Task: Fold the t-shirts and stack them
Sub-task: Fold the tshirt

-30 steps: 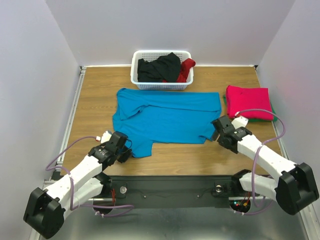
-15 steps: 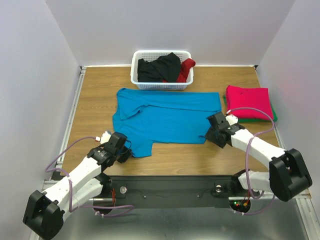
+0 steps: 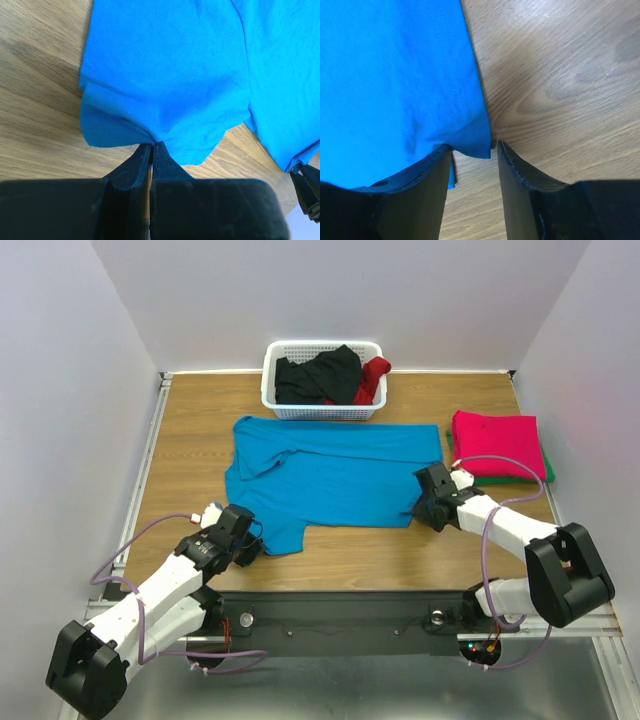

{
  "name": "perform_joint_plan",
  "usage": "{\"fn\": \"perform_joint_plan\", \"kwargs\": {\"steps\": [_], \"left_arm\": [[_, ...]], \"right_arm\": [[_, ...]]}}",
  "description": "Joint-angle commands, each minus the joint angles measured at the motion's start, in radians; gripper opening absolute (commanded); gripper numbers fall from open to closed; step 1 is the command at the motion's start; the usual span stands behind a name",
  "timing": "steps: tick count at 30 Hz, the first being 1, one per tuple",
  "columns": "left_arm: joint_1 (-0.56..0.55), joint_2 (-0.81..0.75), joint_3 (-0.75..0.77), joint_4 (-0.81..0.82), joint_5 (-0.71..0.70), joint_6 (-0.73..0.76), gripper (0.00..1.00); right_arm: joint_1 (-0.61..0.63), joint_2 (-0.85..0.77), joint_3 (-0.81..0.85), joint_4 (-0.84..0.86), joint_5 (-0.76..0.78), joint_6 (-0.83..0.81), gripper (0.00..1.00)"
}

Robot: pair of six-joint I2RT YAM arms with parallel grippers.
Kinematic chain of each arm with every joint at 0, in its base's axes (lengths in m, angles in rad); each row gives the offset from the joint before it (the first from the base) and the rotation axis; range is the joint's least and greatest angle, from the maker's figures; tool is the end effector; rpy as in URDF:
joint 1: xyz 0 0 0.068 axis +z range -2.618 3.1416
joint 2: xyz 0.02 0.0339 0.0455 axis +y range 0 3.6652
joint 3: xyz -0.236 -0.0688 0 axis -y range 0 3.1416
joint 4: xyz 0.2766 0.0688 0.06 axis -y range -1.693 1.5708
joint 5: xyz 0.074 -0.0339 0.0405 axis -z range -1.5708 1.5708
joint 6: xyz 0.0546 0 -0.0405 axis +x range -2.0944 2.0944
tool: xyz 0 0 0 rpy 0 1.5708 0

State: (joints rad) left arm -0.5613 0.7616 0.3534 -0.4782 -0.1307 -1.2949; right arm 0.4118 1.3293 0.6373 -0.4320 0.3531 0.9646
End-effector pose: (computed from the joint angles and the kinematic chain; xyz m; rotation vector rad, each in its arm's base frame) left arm 0.1798 -0.1046 0.1224 -0.9736 2.3678 -0.6294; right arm 0.2540 0.0903 0.0994 0.8039 2.4512 0.0168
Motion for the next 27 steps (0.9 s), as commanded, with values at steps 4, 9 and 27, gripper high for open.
{"fn": "perform_joint_plan", "kwargs": {"steps": [4,9,27], "left_arm": [[-0.003,-0.013,-0.011,-0.005,-0.018,-0.003,0.00],[-0.003,-0.016,-0.011,-0.007,-0.023,-0.010,0.00],[-0.003,-0.061,0.005,-0.019,-0.018,0.032,0.00]], "right_arm": [[-0.027,-0.015,-0.051,0.082,0.015,-0.087,0.44],[-0.034,-0.050,-0.082,0.091,-0.003,-0.113,0.24],[-0.051,-0.419,-0.102,-0.227,0.078,-0.043,0.01]]}}
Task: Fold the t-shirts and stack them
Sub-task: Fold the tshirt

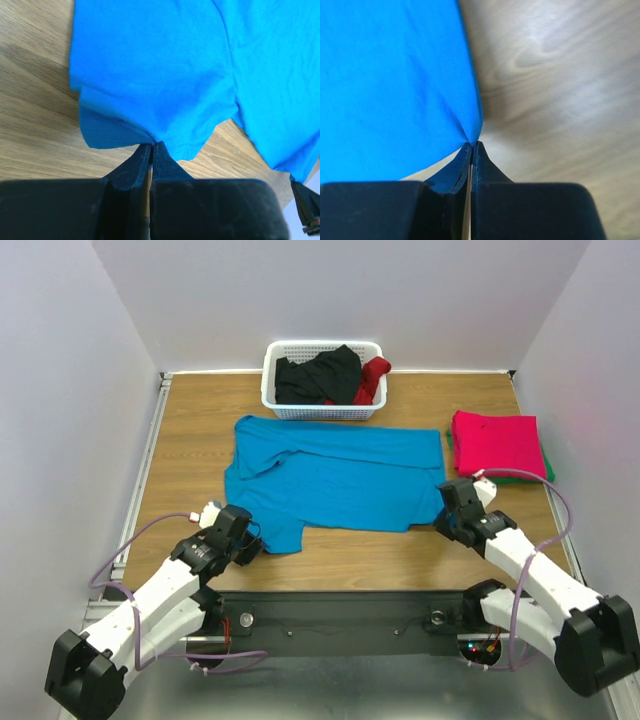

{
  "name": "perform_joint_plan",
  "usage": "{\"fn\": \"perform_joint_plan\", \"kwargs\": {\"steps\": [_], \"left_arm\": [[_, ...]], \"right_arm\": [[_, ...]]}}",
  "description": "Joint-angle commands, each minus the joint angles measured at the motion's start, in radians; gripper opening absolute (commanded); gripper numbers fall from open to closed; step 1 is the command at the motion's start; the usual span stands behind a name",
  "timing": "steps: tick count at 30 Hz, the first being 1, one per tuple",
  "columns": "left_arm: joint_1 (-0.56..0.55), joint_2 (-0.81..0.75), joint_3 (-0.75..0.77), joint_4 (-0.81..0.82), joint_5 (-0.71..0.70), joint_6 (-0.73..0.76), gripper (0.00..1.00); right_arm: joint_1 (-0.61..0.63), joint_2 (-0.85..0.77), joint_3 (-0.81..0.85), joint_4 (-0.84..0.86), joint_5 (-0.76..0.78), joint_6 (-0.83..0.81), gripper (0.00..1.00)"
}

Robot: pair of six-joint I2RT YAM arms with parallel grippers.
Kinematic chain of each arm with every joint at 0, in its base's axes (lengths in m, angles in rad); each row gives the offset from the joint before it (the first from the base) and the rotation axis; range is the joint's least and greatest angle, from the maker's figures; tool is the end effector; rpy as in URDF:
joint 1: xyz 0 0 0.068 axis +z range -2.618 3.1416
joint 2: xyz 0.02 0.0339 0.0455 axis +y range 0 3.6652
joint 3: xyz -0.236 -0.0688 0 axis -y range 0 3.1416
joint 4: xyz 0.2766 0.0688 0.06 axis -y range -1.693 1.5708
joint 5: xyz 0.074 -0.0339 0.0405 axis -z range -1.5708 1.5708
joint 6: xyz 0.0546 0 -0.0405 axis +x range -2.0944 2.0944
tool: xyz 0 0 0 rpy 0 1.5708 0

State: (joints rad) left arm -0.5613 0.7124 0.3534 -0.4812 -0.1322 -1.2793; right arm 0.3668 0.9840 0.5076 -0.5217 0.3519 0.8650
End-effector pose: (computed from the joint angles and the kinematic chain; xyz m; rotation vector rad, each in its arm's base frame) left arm 0.1790 -0.1041 0.1313 -0.9444 2.3351 -0.6655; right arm 0.2219 0.0651 0.1312 0.7365 2.3691 0.0619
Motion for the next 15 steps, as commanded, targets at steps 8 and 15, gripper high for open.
{"fn": "perform_joint_plan", "kwargs": {"steps": [8,15], "left_arm": [[-0.003,0.028,0.068,-0.022,-0.026,0.066,0.00],[-0.003,0.120,0.162,0.050,-0.064,0.129,0.00]], "right_arm": [[-0.006,-0.082,0.089,-0.181,0.113,0.074,0.00],[-0.008,0.005,0.141,-0.178,0.139,0.049,0.01]]}}
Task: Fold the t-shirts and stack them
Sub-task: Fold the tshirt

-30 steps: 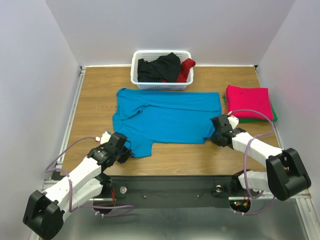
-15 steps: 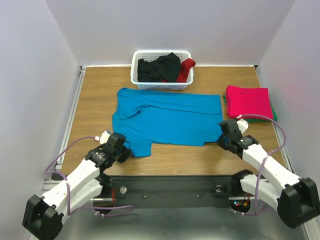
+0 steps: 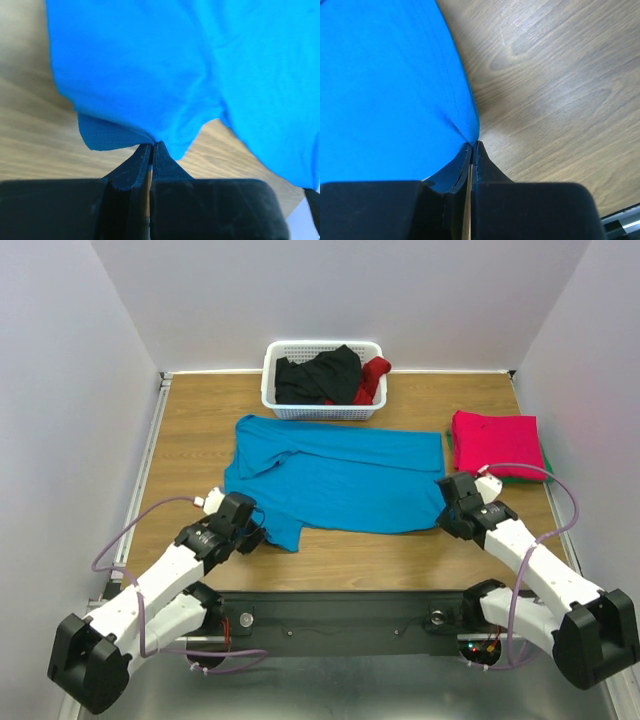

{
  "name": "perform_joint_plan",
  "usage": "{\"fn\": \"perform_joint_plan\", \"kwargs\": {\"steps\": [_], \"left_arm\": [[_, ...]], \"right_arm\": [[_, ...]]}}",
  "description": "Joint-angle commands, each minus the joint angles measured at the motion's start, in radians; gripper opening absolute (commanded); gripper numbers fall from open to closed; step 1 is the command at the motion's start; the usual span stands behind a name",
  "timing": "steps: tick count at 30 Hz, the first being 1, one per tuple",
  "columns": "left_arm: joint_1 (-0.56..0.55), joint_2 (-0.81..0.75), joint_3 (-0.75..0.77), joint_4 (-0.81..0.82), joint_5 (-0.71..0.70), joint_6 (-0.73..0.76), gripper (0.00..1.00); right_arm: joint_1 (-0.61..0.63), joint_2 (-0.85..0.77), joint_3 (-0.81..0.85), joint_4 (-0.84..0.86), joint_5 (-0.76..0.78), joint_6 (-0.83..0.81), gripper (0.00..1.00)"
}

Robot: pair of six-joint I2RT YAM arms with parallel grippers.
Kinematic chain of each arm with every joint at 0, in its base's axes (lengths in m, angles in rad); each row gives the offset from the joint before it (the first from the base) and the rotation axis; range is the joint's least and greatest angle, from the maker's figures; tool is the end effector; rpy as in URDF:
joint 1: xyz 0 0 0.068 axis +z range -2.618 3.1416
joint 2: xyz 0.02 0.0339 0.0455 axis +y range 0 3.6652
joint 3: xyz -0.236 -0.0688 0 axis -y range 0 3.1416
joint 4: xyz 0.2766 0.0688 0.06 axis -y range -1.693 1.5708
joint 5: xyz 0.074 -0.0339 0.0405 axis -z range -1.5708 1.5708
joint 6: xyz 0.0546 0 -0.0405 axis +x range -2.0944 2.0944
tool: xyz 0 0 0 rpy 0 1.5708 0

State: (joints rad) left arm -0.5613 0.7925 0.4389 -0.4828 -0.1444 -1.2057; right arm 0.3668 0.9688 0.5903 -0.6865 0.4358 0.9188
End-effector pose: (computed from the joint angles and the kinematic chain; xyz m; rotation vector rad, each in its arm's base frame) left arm 0.1907 -0.1107 0.1470 -0.8566 2.3465 -0.6278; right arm 0.2187 0.0593 0.1535 0.8135 2.3506 -0.0554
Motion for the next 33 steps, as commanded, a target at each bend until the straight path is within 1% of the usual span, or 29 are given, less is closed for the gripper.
{"fn": "perform_joint_plan", "kwargs": {"steps": [1,4,5,9,13,20,25,28,33], "left_arm": [[-0.003,0.081,0.108,0.061,-0.063,0.075,0.00],[-0.002,0.151,0.167,0.064,-0.081,0.124,0.00],[-0.002,0.201,0.211,0.044,-0.108,0.133,0.00],[0.011,0.327,0.313,0.053,-0.126,0.216,0.00],[0.040,0.459,0.435,0.052,-0.129,0.271,0.00],[0.103,0.554,0.557,0.082,-0.115,0.347,0.00],[0.150,0.609,0.622,0.110,-0.087,0.406,0.00],[0.179,0.683,0.699,0.116,-0.077,0.440,0.00],[0.196,0.790,0.794,0.116,-0.061,0.486,0.00]], "right_arm": [[-0.006,0.036,0.065,-0.008,0.058,-0.012,0.01],[-0.006,0.057,0.098,0.007,0.060,-0.021,0.01],[-0.006,0.074,0.115,0.011,0.066,-0.029,0.00],[-0.006,0.116,0.161,0.022,0.090,-0.043,0.01],[-0.008,0.204,0.229,0.044,0.113,-0.051,0.00],[-0.031,0.333,0.336,0.058,0.132,-0.069,0.01],[-0.080,0.396,0.387,0.077,0.121,-0.095,0.01],[-0.115,0.435,0.416,0.094,0.110,-0.126,0.01],[-0.155,0.502,0.463,0.130,0.092,-0.161,0.01]]}}
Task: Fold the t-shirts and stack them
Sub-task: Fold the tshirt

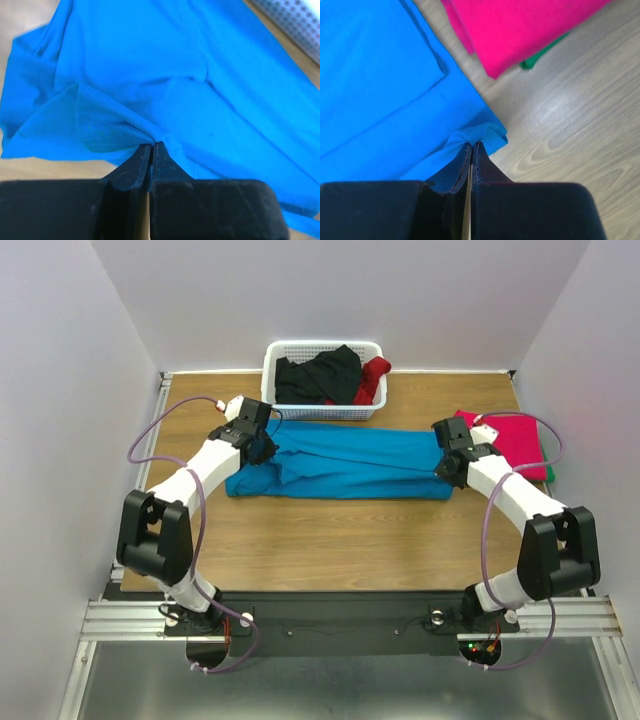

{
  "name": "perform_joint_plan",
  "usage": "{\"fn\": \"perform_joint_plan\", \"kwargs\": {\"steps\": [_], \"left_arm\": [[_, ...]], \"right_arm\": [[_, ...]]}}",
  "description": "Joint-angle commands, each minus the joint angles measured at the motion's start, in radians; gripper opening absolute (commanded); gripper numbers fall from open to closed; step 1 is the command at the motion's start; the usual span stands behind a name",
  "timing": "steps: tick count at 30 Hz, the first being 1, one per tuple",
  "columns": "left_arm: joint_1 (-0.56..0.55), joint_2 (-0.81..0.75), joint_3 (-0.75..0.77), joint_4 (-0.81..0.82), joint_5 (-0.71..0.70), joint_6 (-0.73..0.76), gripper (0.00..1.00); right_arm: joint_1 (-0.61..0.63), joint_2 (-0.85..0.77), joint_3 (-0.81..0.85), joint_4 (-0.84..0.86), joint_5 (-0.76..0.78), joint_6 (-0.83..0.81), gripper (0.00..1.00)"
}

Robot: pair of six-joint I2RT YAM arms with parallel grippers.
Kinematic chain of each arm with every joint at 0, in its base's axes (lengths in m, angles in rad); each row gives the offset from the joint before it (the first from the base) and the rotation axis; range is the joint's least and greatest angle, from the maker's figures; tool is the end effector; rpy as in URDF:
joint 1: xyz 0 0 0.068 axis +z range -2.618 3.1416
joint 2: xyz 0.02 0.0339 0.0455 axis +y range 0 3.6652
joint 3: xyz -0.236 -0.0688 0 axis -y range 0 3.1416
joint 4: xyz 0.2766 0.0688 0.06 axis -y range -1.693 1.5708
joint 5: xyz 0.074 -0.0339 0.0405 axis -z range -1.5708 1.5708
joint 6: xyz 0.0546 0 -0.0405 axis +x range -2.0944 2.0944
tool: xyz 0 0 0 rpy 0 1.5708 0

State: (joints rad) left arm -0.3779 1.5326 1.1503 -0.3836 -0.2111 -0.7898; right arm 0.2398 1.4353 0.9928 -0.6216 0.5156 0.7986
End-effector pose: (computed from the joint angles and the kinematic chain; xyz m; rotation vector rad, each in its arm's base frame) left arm 0.3591 -0.1302 0.2135 -0.5814 2.2672 -0.3420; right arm 0.3199 0.0505 0.1769 0.8347 2.3041 -0.2456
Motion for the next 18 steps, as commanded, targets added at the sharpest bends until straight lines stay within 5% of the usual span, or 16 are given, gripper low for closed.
{"fn": "perform_joint_plan", "kwargs": {"steps": [1,17,18], "left_arm": [[0.016,0.069,0.097,0.020,0.013,0.078,0.00],[0.089,0.325,0.299,0.037,0.095,0.129,0.00],[0.091,0.334,0.307,0.038,0.104,0.129,0.08]], "right_arm": [[-0.034,0.048,0.070,0.069,0.008,-0.048,0.01],[-0.082,0.247,0.167,0.114,-0.011,-0.101,0.01],[-0.082,0.254,0.170,0.114,-0.009,-0.102,0.01]]}}
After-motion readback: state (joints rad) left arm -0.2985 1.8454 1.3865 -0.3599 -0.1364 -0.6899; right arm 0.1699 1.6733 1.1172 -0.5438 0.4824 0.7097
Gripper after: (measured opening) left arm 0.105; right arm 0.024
